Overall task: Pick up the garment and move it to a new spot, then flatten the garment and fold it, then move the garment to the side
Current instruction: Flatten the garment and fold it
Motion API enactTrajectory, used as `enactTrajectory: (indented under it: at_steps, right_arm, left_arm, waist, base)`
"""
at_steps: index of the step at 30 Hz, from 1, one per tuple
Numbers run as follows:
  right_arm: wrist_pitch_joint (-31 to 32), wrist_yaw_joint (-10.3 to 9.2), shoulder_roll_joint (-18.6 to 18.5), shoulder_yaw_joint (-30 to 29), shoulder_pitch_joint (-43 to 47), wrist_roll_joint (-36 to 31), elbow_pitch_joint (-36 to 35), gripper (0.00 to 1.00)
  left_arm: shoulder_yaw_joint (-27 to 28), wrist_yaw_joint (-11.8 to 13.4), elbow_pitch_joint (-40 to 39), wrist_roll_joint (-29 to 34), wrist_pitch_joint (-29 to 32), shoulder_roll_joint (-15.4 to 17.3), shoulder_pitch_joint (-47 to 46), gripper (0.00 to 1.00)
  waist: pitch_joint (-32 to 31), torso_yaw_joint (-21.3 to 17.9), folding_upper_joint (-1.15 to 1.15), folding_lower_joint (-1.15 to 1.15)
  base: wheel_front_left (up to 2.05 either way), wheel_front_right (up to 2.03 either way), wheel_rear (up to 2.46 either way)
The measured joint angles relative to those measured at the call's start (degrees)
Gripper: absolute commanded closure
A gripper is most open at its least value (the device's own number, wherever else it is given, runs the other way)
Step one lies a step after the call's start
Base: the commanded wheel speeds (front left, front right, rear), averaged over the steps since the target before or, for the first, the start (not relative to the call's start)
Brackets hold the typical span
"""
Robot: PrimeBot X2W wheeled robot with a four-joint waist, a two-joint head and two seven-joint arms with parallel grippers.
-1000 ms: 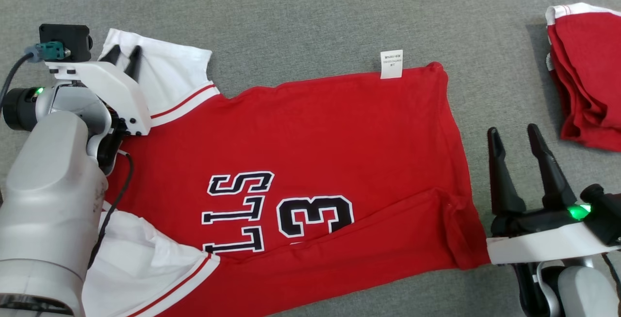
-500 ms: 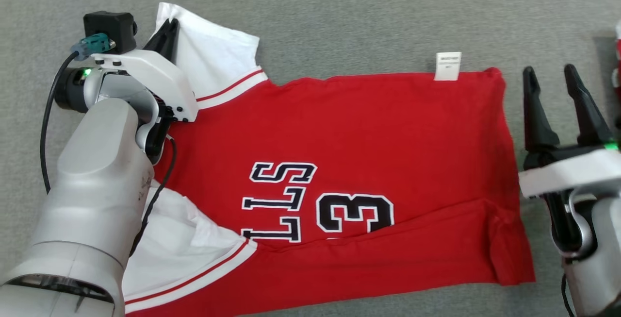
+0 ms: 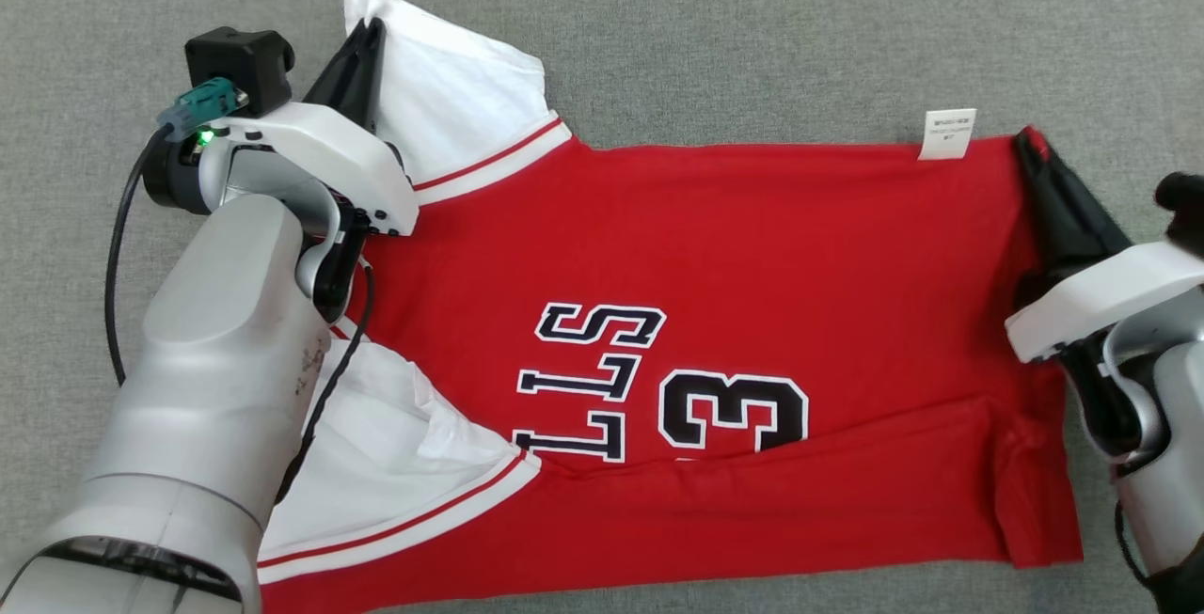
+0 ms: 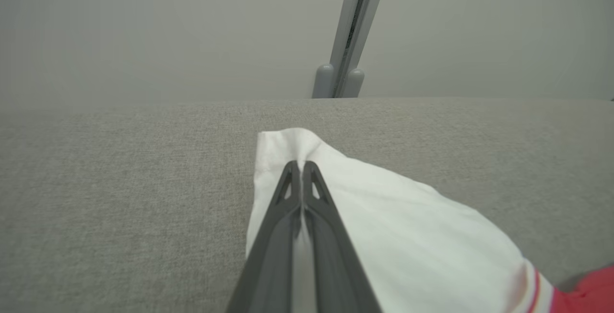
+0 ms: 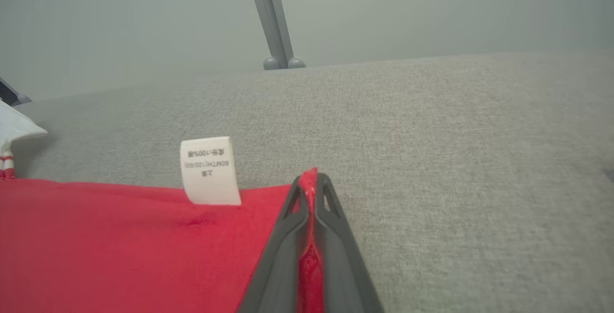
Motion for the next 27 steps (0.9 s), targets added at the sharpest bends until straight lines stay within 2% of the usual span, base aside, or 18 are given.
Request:
enactTrajectory:
  at_steps: [6,14,15,21,27]
  right_arm:
    - [-3.52,0.01,-1.33,-2.03,-1.29,0.54,-3.65,1.00]
    - [-4.02,0.01,-1.60,-3.64,2.79,2.09,-5.04,1.00]
    - [-4.02,0.01,-1.60,-3.64,2.79,2.09,-5.04,1.00]
    - [-5.91,0.01,-1.07,-4.94,9.03,3.37,-7.25,1.00]
    - [-7.56,0.00,0.66,-6.48,16.26,6.70,-9.49,1.00]
  left_arm:
    - [1.74,-0.01,-5.80,-0.89,-0.69,1.63,2.21,1.00]
    - [5.77,1.29,-22.63,0.62,-0.78,2.61,12.64,1.00]
    - [5.77,1.29,-22.63,0.62,-0.78,2.61,12.64,1.00]
    - [7.17,4.02,-37.69,1.60,-0.79,2.75,26.67,1.00]
    - [7.05,8.20,-48.74,0.27,1.57,2.80,42.37,1.00]
  waist:
    - [-1.91,0.26,0.00,0.00]
    - [-4.48,1.63,0.00,0.00]
    - [-4.48,1.63,0.00,0.00]
    - [-6.01,2.48,0.00,0.00]
    - [-7.88,3.33,0.00,0.00]
  base:
    - [0.00,0.00,0.00]
    - [0.00,0.00,0.00]
    - [0.00,0.00,0.00]
    - [0.00,0.00,0.00]
    - [0.00,0.00,0.00]
